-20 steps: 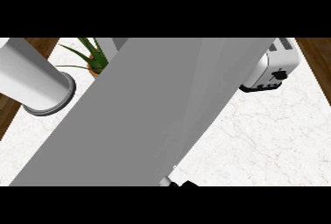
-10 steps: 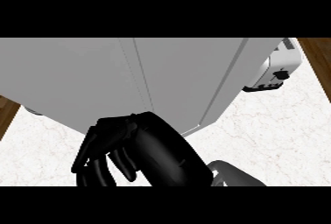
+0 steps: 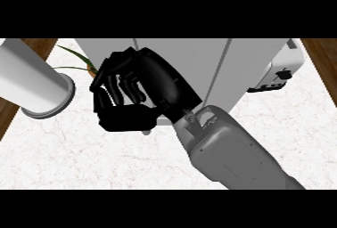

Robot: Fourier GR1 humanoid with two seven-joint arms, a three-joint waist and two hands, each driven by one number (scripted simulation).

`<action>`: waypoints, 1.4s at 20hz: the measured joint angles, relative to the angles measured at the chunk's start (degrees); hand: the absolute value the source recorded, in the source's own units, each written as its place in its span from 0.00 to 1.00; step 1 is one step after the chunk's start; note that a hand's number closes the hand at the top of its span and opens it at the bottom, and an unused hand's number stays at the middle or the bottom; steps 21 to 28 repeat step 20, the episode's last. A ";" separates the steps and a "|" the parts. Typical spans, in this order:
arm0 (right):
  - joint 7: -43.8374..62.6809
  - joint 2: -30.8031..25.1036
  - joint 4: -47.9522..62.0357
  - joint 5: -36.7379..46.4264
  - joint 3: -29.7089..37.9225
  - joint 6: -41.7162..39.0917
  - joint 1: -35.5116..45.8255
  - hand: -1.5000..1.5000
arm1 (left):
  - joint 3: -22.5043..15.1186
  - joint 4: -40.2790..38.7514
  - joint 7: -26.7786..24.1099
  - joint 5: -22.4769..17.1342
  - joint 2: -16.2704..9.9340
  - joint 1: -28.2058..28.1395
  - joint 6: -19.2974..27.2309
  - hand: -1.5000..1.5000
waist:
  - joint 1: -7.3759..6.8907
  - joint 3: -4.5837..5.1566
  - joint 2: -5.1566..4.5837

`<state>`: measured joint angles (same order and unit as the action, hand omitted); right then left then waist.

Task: Pick up the wine, place it into the cabinet and close the cabinet

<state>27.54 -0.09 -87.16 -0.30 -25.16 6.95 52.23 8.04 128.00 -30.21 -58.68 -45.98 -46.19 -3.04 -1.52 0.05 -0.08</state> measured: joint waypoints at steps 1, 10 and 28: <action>-1.04 -0.43 1.01 -0.08 0.83 -0.78 -0.02 1.00 | -0.75 -0.24 0.68 0.28 0.38 0.94 0.13 0.00 | 0.25 0.00 -0.03; -9.93 -0.37 9.94 -2.50 4.86 -7.47 2.71 1.00 | -7.65 0.36 6.34 4.67 3.28 9.02 6.26 0.00 | 0.60 0.54 0.81; -17.26 -1.51 14.11 -2.60 5.24 -11.35 3.84 1.00 | -13.51 -2.01 8.02 8.72 6.50 16.55 11.20 0.00 | 0.36 1.14 1.36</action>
